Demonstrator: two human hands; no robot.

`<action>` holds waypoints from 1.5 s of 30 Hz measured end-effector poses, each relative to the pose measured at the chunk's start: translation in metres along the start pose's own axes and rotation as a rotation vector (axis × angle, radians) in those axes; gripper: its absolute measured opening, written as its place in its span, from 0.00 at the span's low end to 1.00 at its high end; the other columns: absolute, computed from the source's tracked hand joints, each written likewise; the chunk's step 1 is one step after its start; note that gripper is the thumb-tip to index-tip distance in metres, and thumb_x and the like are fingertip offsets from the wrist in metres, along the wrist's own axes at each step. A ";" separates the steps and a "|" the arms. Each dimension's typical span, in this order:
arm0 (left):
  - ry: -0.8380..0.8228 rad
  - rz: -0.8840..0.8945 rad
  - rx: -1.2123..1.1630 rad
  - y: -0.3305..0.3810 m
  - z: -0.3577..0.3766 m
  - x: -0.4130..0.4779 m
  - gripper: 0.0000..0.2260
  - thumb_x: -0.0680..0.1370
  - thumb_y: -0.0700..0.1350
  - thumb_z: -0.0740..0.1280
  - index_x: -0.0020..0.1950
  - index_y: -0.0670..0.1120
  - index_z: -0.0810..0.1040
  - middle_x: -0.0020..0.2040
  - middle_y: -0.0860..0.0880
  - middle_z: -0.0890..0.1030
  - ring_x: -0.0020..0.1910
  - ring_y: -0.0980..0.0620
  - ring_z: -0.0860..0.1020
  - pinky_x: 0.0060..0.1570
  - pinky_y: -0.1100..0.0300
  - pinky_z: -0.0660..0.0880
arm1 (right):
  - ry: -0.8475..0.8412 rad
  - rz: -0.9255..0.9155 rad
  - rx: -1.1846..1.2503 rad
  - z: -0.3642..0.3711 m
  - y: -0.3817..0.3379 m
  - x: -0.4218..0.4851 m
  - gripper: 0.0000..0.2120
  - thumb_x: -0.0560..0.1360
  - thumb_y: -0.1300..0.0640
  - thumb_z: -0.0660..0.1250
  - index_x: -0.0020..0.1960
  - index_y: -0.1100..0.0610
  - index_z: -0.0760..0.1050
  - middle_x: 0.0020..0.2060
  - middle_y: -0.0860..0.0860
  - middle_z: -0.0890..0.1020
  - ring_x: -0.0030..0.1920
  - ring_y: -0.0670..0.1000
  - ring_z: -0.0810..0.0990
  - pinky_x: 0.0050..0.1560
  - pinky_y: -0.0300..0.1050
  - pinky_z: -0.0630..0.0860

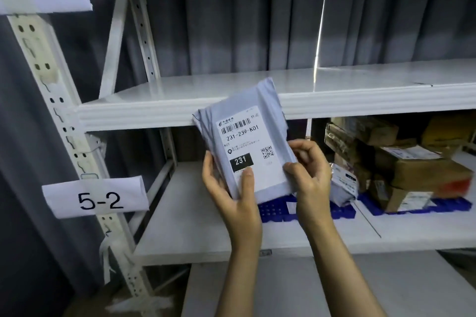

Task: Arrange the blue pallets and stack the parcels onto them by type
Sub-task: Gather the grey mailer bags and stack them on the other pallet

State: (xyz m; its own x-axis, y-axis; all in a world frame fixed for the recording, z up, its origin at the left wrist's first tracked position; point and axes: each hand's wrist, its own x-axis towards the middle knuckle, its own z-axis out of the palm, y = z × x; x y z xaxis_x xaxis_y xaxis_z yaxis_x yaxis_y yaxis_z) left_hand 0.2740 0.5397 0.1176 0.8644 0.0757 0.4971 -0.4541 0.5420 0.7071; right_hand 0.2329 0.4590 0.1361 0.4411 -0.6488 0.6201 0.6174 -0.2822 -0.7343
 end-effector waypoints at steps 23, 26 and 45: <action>-0.483 -0.599 0.299 -0.084 -0.066 -0.080 0.34 0.72 0.32 0.72 0.72 0.51 0.64 0.58 0.62 0.76 0.51 0.71 0.77 0.44 0.74 0.74 | 0.317 0.576 -0.234 -0.085 0.092 -0.084 0.09 0.75 0.67 0.62 0.52 0.59 0.78 0.39 0.47 0.81 0.35 0.37 0.77 0.35 0.30 0.71; -0.609 -0.597 0.309 -0.091 -0.053 -0.084 0.37 0.70 0.33 0.75 0.74 0.51 0.62 0.61 0.64 0.74 0.57 0.71 0.74 0.49 0.74 0.73 | 0.414 0.594 -0.224 -0.094 0.095 -0.074 0.10 0.76 0.66 0.62 0.53 0.59 0.78 0.43 0.50 0.82 0.40 0.43 0.78 0.40 0.37 0.73; -0.527 -0.559 0.424 -0.163 0.091 -0.087 0.31 0.75 0.46 0.72 0.74 0.55 0.63 0.68 0.54 0.71 0.65 0.56 0.72 0.61 0.55 0.76 | 0.240 0.513 -0.413 -0.200 0.122 0.044 0.14 0.79 0.58 0.62 0.65 0.55 0.74 0.58 0.50 0.79 0.57 0.49 0.78 0.56 0.49 0.78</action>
State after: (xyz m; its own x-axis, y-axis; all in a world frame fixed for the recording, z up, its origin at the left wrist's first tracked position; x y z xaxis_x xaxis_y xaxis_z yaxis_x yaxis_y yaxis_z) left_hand 0.2530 0.3684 0.0049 0.8199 -0.5608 0.1154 -0.1265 0.0193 0.9918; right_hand 0.1970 0.2548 0.0181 0.4250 -0.8967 0.1237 0.0505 -0.1129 -0.9923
